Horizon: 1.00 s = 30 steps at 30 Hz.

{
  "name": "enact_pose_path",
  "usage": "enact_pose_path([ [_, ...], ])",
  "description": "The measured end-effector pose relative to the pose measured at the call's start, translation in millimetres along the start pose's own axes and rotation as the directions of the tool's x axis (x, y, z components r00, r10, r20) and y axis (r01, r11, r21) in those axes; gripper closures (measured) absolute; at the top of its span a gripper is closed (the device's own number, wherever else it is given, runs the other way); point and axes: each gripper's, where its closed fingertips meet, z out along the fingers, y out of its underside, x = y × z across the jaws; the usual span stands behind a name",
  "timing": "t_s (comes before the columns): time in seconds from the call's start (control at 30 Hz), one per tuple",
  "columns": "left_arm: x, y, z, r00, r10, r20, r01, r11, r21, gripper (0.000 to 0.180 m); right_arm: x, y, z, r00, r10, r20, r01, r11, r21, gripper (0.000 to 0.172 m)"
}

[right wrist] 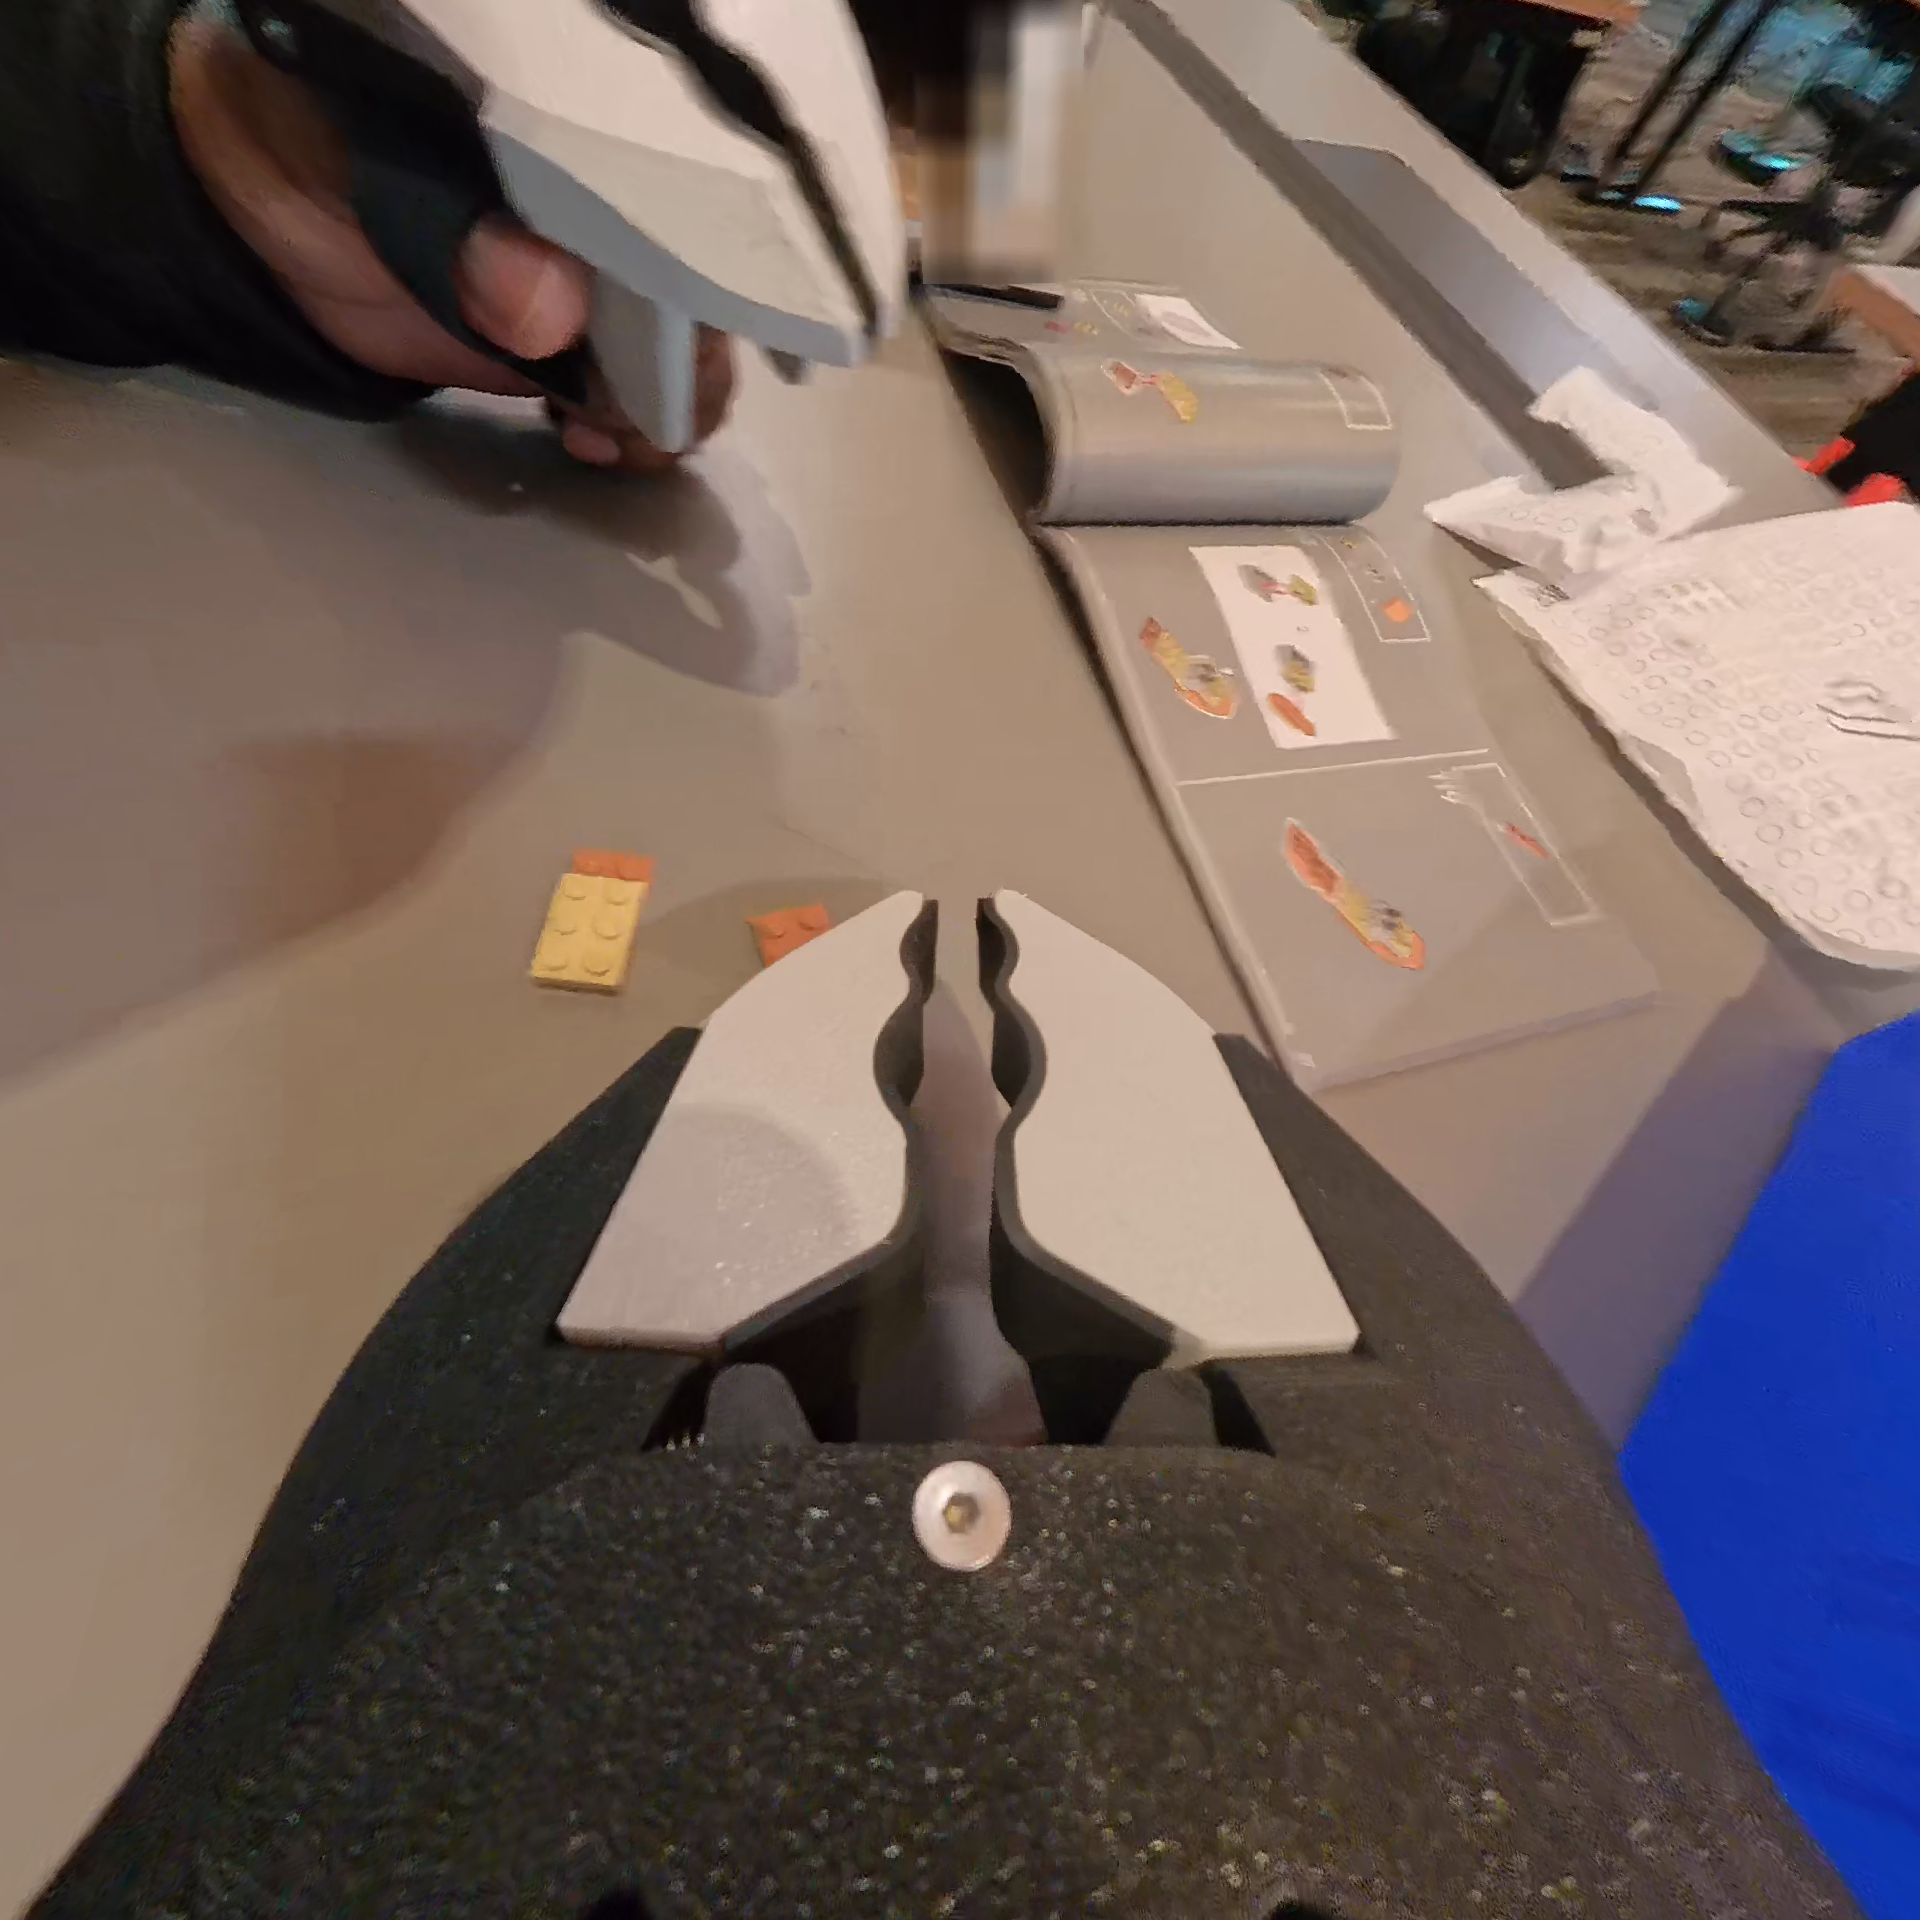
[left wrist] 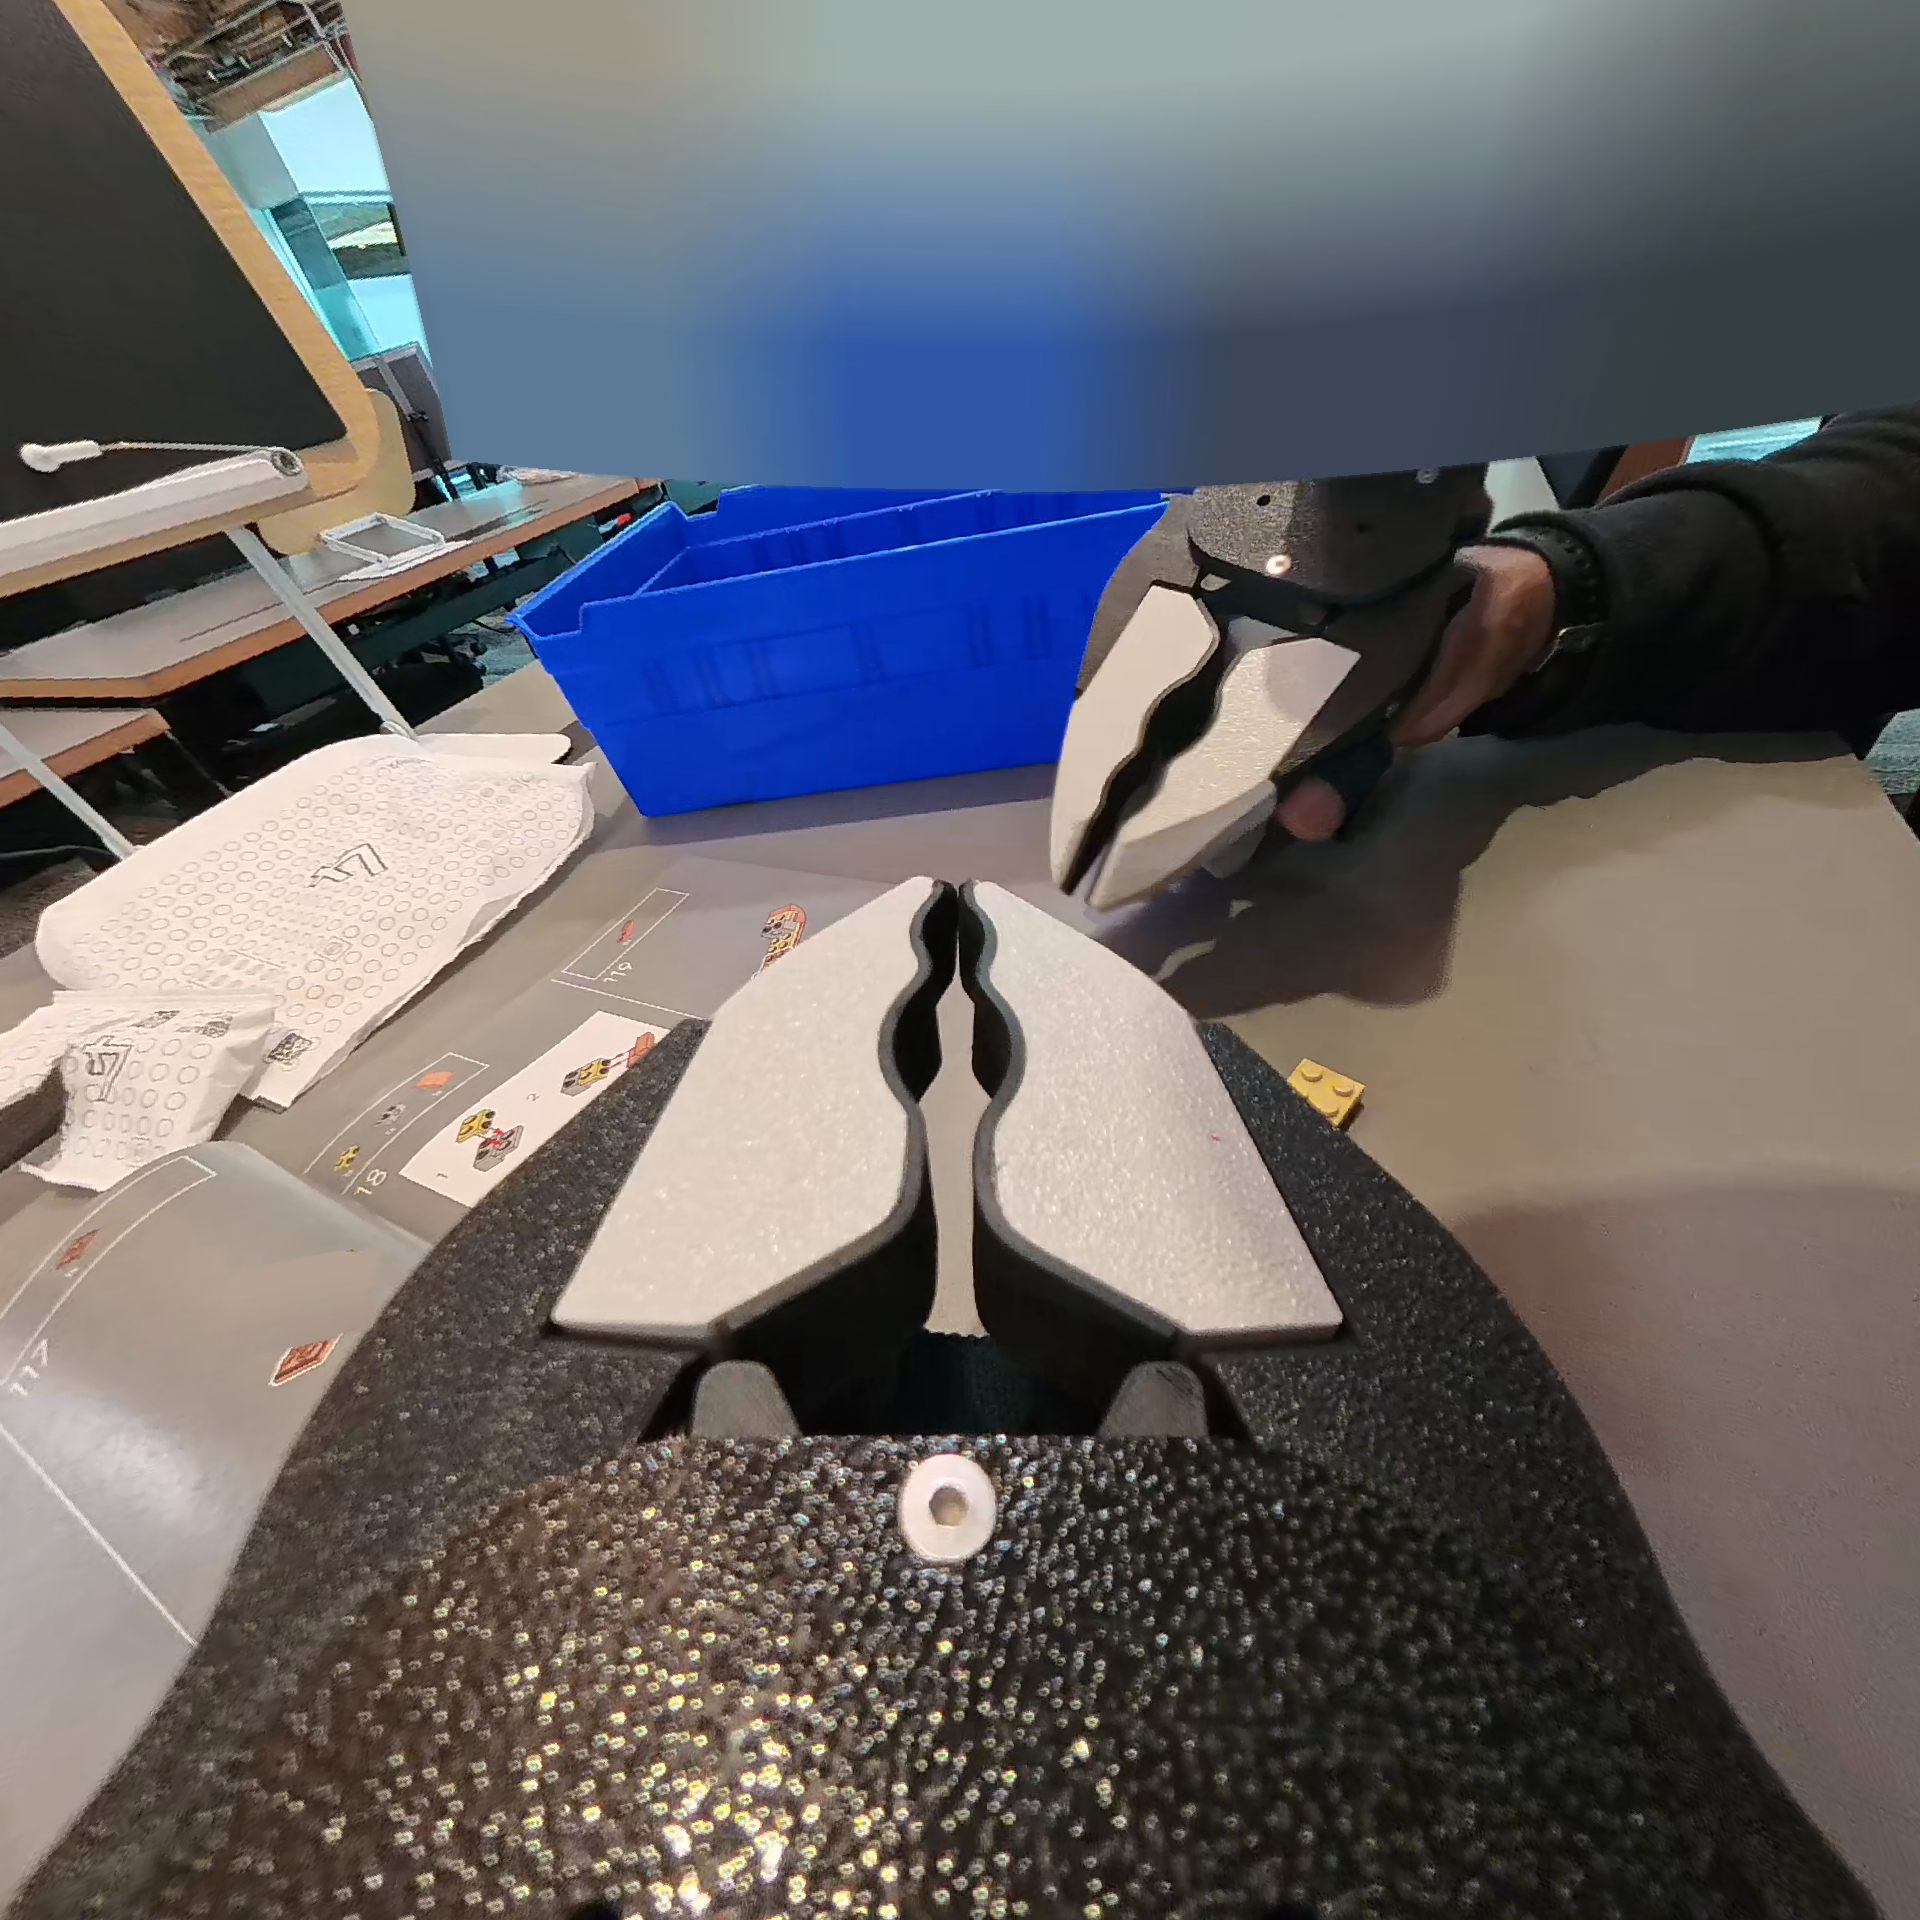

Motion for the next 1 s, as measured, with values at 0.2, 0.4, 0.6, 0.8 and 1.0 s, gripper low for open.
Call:
enact_pose_path([
  [0.2,-1,1,0,1.0,0.013,0.008,-0.013,1.0,-0.01,0.18,-55,10,3,0.977,-0.046,0.208,0.081,0.983,-0.167,0.147],
  [0.4,1,4,1,0.999,0.044,0.015,-0.043,0.999,-0.028,0.18,-80,14,11,0.963,0.037,0.266,0.031,0.968,-0.248,0.144],
  [0.6,3,5,2,0.997,0.07,0.021,-0.069,0.997,-0.042,0.18,-70,14,20,0.967,0.182,0.179,-0.12,0.942,-0.313,0.155],
  [0.8,1,4,1,0.998,0.048,0.029,-0.047,0.998,-0.037,0.18,-35,-68,-15,0.232,0.69,0.685,-0.906,0.409,-0.105,0.155],
  [1.0,5,3,1,0.999,0.042,0.017,-0.041,0.999,-0.033,0.18,-12,-73,-26,0.198,0.642,0.741,-0.95,0.311,-0.016,0.155],
])
